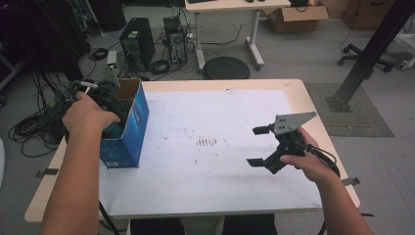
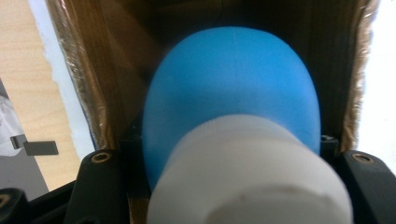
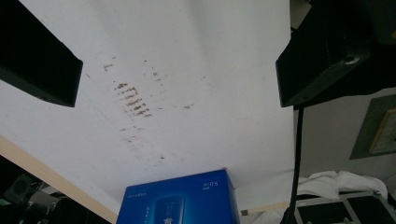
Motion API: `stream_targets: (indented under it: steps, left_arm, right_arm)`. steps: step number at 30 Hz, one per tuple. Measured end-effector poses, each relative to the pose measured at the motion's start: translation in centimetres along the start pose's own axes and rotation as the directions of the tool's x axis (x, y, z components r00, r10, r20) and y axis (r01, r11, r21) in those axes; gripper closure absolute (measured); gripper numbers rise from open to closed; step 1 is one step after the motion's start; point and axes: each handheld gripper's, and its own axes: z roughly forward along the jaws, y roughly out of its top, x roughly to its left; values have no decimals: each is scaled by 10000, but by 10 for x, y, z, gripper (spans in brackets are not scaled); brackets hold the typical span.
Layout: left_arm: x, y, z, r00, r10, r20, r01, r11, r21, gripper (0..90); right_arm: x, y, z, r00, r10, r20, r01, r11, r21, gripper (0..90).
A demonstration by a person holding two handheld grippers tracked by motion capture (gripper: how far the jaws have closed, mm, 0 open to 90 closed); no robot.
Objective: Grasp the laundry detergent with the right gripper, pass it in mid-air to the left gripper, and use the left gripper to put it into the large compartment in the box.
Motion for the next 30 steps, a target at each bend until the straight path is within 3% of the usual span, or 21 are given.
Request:
stream_targets:
  steps: [13,30]
  left_arm:
    - [2,0,13,10000,-9,22,9,9999,115,382]
    - [0,-1,14,10000,-6,-66,7,9999,105,380]
  right_arm:
    - [0,-2,0,10000,51,23,-51,10000,0,6]
    - [1,-2,-4,10000,37,-28,-38,10000,-39,6]
